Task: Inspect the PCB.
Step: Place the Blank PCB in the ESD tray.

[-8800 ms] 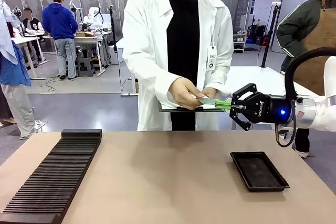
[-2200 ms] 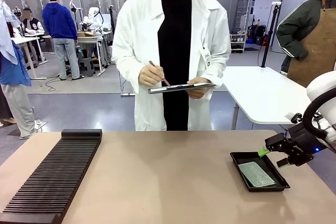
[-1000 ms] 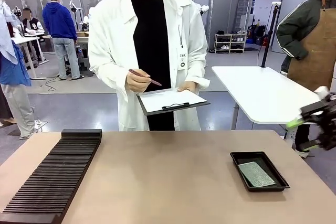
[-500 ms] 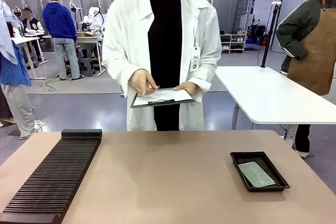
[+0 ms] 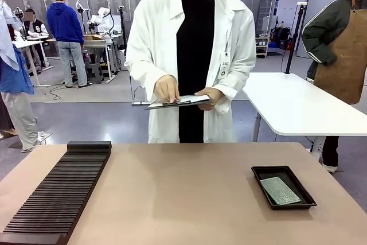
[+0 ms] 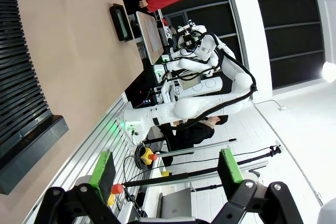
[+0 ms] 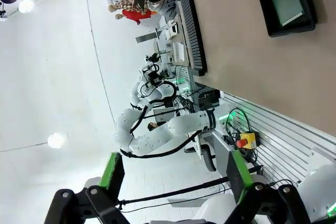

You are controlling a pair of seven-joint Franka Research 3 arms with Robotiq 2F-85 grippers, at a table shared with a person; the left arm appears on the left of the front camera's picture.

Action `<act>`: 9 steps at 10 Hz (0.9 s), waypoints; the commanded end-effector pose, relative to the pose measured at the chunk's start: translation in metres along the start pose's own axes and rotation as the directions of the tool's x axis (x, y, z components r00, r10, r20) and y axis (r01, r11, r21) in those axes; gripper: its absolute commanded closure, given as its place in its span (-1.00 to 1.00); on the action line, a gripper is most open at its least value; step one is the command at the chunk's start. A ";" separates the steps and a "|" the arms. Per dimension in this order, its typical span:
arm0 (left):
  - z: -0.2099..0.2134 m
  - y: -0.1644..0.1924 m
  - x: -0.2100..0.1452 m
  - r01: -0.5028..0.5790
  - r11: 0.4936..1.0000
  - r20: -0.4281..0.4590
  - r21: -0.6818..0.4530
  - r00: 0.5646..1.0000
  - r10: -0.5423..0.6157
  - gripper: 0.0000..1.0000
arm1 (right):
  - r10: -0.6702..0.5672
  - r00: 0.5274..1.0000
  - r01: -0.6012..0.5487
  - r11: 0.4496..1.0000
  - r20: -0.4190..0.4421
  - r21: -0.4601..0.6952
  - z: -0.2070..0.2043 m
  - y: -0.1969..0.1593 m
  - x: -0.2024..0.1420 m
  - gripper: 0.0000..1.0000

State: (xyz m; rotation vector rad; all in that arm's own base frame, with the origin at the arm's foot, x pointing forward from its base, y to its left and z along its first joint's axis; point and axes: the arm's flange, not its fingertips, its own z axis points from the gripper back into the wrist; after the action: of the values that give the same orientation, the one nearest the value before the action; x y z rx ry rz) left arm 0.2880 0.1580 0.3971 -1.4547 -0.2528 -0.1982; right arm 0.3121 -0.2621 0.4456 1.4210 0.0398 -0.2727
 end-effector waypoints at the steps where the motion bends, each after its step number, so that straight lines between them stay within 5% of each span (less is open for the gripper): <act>1: 0.000 -0.004 0.000 -0.004 1.000 -0.004 0.007 1.000 0.004 -1.00 | 0.007 1.000 -0.006 1.000 0.010 -0.015 0.000 0.005 -0.001 -1.00; 9: 0.000 -0.004 0.000 -0.004 1.000 -0.004 0.007 1.000 0.004 -1.00 | 0.007 1.000 -0.006 1.000 0.010 -0.015 0.000 0.005 -0.001 -1.00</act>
State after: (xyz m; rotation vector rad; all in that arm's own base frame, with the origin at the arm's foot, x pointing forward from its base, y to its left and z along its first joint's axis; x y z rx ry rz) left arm 0.2880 0.1580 0.3971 -1.4547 -0.2528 -0.1982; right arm 0.3119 -0.2621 0.4471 1.4189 0.0366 -0.2709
